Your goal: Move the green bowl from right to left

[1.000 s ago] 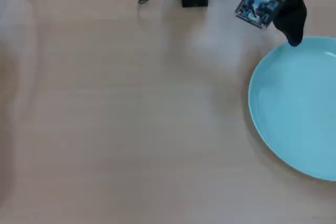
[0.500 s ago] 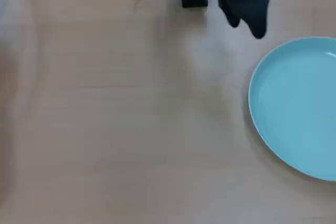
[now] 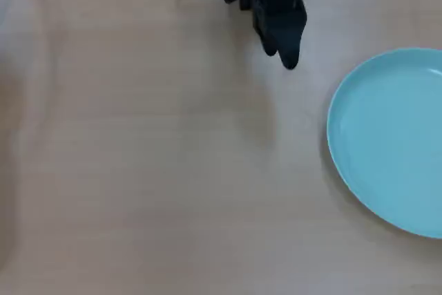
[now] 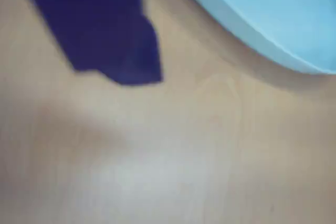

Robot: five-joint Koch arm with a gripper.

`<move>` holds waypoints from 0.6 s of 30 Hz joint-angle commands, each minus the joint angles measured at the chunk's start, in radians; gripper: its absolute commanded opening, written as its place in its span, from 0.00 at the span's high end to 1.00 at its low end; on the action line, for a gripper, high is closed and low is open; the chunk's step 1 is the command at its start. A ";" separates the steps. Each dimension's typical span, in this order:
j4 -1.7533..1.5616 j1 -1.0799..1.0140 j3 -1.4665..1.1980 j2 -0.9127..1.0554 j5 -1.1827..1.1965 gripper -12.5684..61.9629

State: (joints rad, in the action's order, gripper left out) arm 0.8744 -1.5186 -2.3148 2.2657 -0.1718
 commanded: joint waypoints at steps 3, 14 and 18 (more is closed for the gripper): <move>-0.133 -0.015 -0.044 0.052 0.002 0.21; -0.410 -0.026 -0.397 0.109 0.015 0.21; -0.525 -0.061 -0.500 0.109 0.026 0.21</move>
State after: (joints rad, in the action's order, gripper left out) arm 0.4096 -1.5677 -2.8103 2.2718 -0.1657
